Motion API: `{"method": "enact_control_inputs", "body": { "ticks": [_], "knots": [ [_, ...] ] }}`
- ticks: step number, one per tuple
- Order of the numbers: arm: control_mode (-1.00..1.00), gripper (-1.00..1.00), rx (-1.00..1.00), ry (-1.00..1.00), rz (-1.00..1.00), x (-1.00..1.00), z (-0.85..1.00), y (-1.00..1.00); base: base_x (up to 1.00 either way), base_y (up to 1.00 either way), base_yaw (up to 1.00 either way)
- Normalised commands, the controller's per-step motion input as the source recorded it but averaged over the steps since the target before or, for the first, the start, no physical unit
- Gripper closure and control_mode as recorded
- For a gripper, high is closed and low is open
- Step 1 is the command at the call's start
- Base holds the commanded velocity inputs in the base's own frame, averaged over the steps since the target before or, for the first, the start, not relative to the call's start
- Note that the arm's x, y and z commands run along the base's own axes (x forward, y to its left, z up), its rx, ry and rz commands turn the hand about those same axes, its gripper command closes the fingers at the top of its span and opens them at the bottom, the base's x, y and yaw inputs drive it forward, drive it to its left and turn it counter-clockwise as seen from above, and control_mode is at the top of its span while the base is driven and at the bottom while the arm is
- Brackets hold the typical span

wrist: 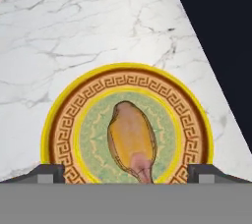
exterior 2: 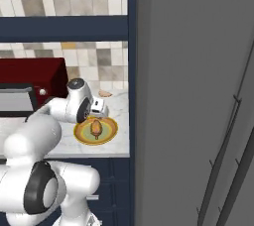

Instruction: Pick the chicken drumstick from the microwave and place it on plate located on the counter.

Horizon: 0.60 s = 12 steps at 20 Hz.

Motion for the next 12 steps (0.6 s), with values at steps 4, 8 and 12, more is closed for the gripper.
{"method": "enact_control_inputs", "body": {
  "ticks": [4, 8, 12],
  "knots": [
    [-1.00, -1.00, 0.00, 0.00, 0.00, -0.85, 0.81, 0.16, 0.00, 0.00, 0.00],
    [-1.00, -1.00, 0.00, 0.00, 0.00, -0.82, 0.86, 0.08, 0.00, 0.00, 0.00],
    [-1.00, -1.00, 0.00, 0.00, 0.00, -0.77, 0.88, -0.02, 0.00, 0.00, 0.00]
  ]
}}
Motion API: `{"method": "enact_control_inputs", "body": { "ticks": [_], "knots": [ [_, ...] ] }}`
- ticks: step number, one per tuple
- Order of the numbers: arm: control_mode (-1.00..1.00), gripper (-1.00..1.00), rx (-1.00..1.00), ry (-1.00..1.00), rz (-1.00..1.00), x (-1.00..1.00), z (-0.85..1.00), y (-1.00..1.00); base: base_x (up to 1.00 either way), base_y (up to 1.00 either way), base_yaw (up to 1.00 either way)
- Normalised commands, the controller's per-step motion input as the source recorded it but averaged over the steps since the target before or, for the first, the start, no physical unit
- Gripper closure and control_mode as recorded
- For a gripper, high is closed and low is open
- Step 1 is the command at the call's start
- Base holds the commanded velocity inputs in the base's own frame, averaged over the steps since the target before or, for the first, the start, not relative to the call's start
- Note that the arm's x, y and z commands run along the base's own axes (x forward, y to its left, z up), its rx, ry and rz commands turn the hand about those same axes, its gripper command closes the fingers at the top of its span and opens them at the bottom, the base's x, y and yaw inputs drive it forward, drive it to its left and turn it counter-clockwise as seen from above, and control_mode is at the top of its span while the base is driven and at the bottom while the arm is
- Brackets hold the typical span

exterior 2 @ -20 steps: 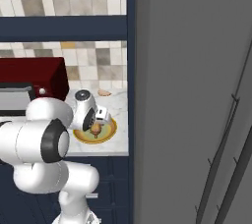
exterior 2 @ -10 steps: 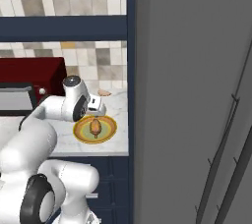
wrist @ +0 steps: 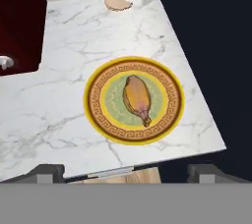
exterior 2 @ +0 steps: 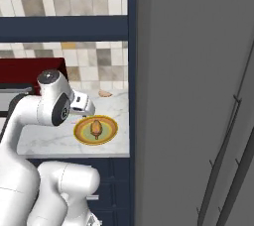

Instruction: Pick the chicken drumstick from the microwave and place it on plate located on the counter.

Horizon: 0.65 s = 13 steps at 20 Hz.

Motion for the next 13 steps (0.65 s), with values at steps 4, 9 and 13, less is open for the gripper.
{"method": "enact_control_inputs", "body": {
  "ticks": [4, 9, 13],
  "knots": [
    [-1.00, -1.00, 0.00, 0.00, 0.00, -0.62, 0.87, -0.07, 0.00, 0.00, 0.00],
    [-1.00, -1.00, 0.00, 0.00, 0.00, -0.38, 0.58, -0.12, 0.00, 0.00, 0.00],
    [-1.00, -1.00, 0.00, 0.00, -0.01, -0.22, 0.31, -0.22, 0.00, 0.00, 0.00]
  ]
}}
